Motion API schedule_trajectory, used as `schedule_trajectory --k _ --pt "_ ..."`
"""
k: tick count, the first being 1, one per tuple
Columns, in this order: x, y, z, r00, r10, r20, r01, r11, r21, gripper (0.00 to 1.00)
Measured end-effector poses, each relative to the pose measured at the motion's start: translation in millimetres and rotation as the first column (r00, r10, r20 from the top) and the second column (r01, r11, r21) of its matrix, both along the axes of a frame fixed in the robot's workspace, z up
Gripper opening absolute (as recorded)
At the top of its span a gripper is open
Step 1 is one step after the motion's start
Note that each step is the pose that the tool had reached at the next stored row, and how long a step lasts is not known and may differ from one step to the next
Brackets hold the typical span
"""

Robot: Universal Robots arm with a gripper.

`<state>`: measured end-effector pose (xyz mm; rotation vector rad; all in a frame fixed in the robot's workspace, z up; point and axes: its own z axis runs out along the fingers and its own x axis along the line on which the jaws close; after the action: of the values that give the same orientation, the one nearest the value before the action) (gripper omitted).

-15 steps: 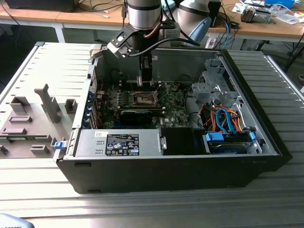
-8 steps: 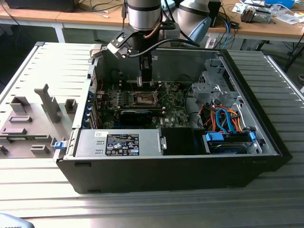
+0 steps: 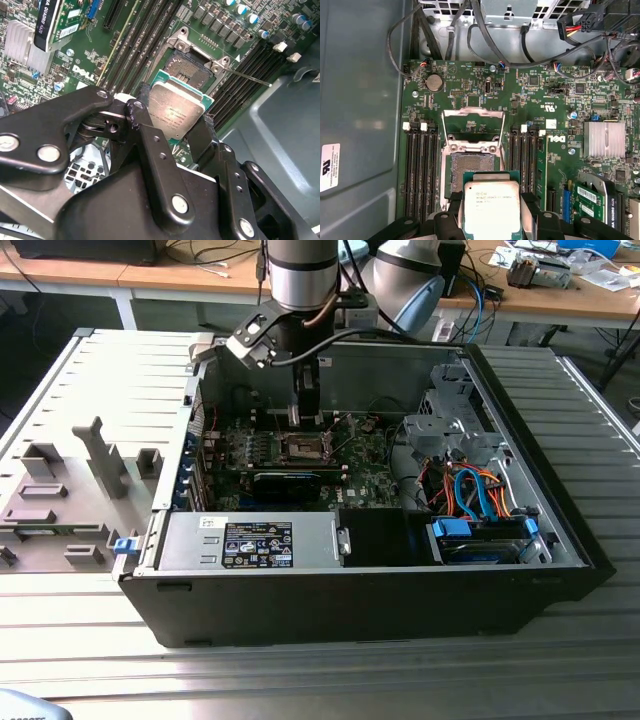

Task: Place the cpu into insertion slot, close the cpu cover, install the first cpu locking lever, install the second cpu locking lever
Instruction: 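Place the cpu into insertion slot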

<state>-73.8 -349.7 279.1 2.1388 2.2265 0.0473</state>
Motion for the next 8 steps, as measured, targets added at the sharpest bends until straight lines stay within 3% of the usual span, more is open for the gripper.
schedule_trajectory --k 8 --pt "0.0 0.0 -1.9 1.0 0.0 0.0 0.0 1.0 0.0 0.55"
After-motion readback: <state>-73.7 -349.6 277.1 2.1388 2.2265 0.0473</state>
